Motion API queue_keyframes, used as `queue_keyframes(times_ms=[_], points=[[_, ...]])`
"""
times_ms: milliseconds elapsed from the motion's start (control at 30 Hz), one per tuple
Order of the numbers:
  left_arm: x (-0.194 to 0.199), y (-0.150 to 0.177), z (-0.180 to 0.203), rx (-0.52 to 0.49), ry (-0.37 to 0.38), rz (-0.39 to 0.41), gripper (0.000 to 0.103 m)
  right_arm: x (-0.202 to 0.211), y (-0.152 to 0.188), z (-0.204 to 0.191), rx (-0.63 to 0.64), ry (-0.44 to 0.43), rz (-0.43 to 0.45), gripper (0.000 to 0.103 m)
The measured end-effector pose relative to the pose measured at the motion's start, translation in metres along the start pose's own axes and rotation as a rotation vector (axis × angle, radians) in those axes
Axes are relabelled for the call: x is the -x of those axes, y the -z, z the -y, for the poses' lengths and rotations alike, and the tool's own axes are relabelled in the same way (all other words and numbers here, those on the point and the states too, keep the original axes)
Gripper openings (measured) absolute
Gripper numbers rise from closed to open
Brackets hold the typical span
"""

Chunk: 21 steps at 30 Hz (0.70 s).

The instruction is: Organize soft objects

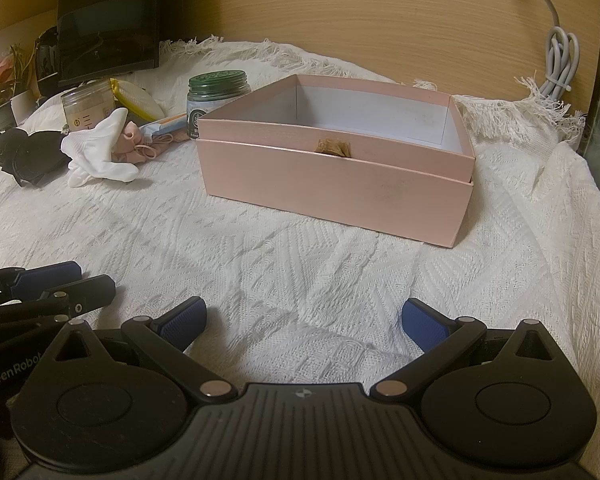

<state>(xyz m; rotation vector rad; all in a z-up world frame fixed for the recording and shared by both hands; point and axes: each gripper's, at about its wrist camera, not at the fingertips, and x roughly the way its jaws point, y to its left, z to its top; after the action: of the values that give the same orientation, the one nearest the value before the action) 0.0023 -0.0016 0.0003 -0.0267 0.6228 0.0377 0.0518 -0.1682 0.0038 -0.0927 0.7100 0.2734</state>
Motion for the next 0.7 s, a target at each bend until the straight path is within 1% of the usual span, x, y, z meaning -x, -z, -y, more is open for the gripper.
queue_keyframes(times_ms=[700], points=[[0.0038,-0.0011,-0.0001,-0.008,-0.003,0.002,0.035,-0.0001,0.0002,-0.0003,0.000,0.000,0.000,0.103]])
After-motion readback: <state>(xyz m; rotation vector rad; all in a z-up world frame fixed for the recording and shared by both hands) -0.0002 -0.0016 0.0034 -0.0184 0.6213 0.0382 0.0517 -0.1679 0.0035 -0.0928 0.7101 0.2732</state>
